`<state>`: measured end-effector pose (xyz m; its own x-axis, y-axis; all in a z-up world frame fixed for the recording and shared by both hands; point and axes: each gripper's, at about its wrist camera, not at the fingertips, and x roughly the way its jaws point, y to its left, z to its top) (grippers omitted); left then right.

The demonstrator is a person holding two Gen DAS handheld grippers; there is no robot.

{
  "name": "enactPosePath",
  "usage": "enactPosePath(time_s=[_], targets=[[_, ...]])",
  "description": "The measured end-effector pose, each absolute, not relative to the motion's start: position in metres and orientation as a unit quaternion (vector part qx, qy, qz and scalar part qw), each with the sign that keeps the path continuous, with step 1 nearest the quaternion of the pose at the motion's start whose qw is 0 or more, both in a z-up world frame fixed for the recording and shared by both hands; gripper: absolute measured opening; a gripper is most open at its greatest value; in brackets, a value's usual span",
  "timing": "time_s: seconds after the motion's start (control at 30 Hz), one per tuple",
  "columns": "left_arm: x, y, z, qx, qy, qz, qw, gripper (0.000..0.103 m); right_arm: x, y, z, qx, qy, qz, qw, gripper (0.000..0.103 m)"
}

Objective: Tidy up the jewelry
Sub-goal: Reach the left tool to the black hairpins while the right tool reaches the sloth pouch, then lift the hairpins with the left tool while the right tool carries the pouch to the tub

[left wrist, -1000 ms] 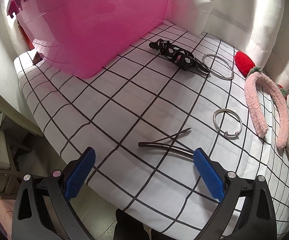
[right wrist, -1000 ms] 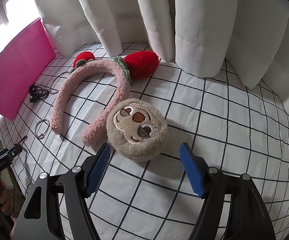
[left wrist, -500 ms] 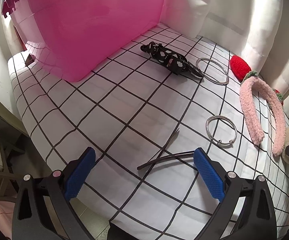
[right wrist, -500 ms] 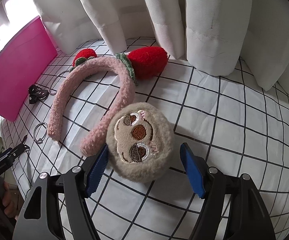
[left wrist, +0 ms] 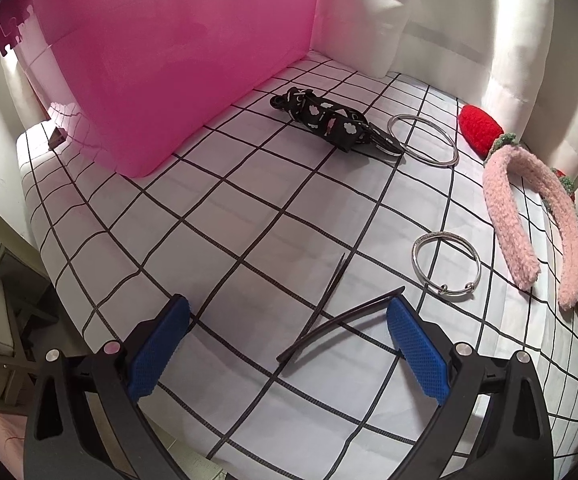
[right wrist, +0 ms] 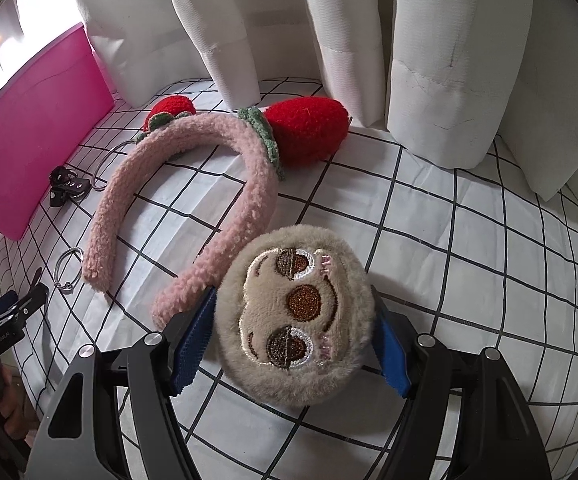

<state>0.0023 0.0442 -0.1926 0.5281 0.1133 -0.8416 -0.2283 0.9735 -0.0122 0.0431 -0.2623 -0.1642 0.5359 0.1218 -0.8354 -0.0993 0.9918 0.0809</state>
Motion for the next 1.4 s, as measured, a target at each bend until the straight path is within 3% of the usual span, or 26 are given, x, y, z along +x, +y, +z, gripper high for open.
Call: enactPosePath(time_s=[0.17,0.27,0.5,0.57,0.6,0.63,0.93,1.4], targets=[[0.0,0.039,-0.195,-0.049,0.452,0.092,0.886,0.096,0.038,-0.258,-0.166,-0.011,0.464,0.06,0.884,0.068],[-0.002,0.035,-0.193,-0.044,0.447,0.085,0.889,0.089,0.036,-0.258,-0.167,-0.014,0.461,0.059,0.885,0.067],[-0.006,0.02,-0.189,-0.033,0.44,0.063,0.895,0.057,0.034,-0.259,-0.166,-0.023,0.459,0.052,0.886,0.06],[-0.009,0.016,-0.187,-0.029,0.437,0.057,0.897,0.037,0.033,-0.257,-0.166,-0.025,0.458,0.051,0.887,0.057],[-0.009,0.013,-0.186,-0.027,0.437,0.051,0.898,0.022,0.032,-0.257,-0.166,-0.024,0.457,0.052,0.888,0.057],[-0.008,0.011,-0.186,-0.024,0.437,0.044,0.898,0.015,0.031,-0.256,-0.166,-0.024,0.456,0.052,0.888,0.056],[-0.014,0.015,-0.176,-0.043,0.437,0.033,0.898,0.012,0.02,-0.264,-0.159,-0.002,0.448,0.052,0.893,0.054],[-0.016,0.018,-0.095,-0.058,0.398,-0.006,0.916,0.012,0.003,-0.259,-0.099,0.016,0.419,0.06,0.906,0.054]])
